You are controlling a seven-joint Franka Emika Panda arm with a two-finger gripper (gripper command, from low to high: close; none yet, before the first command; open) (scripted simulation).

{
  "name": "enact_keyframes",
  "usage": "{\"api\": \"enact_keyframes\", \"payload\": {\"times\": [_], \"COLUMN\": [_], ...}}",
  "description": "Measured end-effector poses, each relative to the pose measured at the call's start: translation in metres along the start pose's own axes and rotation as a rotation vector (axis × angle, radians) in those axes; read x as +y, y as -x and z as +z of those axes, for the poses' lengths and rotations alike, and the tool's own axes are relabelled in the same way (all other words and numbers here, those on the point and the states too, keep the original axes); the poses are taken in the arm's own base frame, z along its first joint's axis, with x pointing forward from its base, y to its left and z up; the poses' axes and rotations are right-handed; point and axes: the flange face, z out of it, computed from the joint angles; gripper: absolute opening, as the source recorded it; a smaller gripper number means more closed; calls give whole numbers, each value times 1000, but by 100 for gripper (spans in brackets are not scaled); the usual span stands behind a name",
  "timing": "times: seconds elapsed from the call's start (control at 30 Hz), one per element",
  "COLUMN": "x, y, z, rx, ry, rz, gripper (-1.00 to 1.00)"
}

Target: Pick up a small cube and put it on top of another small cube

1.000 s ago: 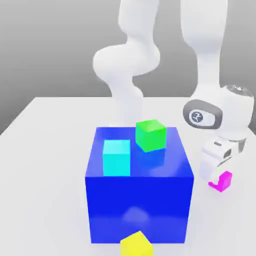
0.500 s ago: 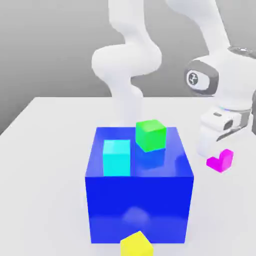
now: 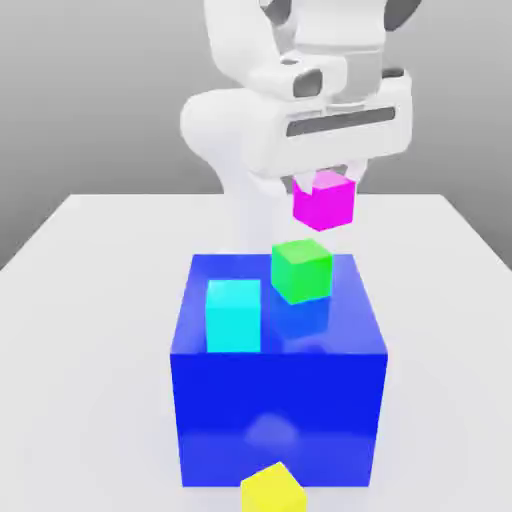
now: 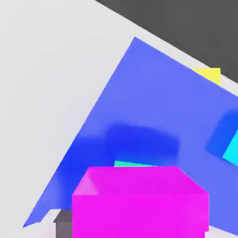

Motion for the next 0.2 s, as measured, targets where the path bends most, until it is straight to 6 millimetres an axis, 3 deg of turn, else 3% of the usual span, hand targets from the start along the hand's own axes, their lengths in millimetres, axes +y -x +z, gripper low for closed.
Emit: {"api": "enact_keyframes", "payload": {"times": [0.07,0.1,0.2], "x": [3,3,3], "y": [0,1,1], "z": [24,36,36], "rx": [0,0,0], "ry": [0,0,0], "rz": [2,2,2], "gripper": [-100,100,100]}}
